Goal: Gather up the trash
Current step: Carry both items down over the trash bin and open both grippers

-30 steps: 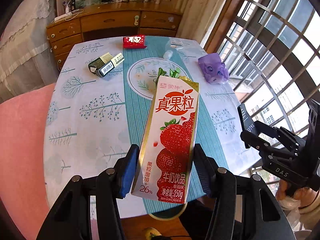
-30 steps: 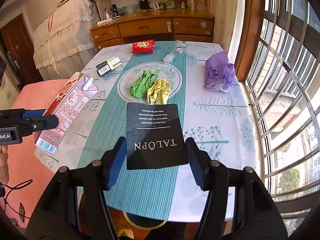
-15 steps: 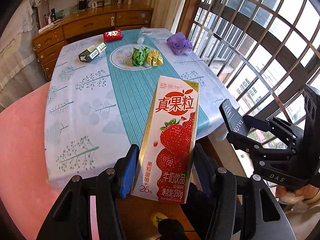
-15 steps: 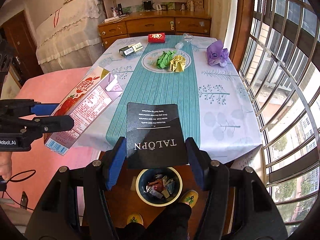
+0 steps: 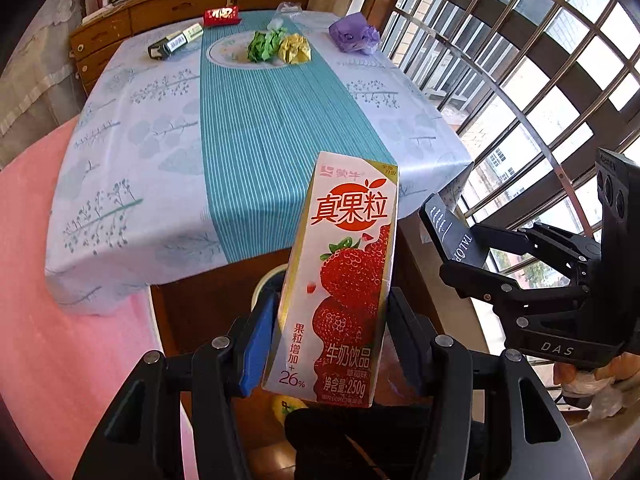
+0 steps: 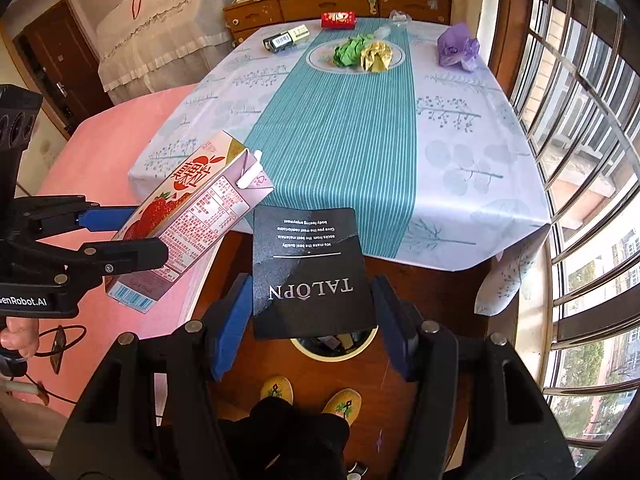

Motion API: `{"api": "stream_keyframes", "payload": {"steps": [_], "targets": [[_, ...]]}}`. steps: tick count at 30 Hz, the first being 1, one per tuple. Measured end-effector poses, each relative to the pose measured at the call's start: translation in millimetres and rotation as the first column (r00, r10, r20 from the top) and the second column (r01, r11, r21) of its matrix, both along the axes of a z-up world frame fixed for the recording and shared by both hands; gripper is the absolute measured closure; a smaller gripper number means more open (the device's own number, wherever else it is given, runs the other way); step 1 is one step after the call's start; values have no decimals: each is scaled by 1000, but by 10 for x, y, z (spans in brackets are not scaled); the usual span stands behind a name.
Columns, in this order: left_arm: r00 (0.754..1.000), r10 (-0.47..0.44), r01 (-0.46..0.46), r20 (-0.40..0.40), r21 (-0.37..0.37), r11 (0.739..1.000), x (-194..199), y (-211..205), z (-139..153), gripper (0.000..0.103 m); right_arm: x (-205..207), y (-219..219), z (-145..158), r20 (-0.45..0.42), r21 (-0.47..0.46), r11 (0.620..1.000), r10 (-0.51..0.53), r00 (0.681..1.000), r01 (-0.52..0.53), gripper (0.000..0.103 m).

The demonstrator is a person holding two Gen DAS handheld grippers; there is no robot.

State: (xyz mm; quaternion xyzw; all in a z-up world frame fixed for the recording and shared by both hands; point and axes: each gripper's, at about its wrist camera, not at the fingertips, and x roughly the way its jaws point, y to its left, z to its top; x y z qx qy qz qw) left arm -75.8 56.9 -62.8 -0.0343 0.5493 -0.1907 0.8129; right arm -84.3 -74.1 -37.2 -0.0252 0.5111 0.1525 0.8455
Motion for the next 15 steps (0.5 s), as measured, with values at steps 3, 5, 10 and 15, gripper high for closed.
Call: {"api": "stream_keyframes", "payload": {"steps": [3, 5, 10, 15], "targets": [[999, 16, -15, -44, 3, 1000, -48, -108, -423, 49, 45, -93, -422, -44, 11, 1000, 14, 999, -14, 46], [997, 23, -23, -74, -6, 1000, -61, -163, -729, 49, 106, -155, -761, -81, -2, 1000, 13, 997, -13, 46], [994, 4, 1, -109, 41, 999, -47, -307, -1541, 49, 203, -244, -1557, -145, -5, 1000, -7, 989, 6, 46], [993, -13, 21, -117, 66, 998, 85, -381, -2320, 48, 321, -248, -2322, -179, -5, 1000, -13, 984, 13, 46]]}}
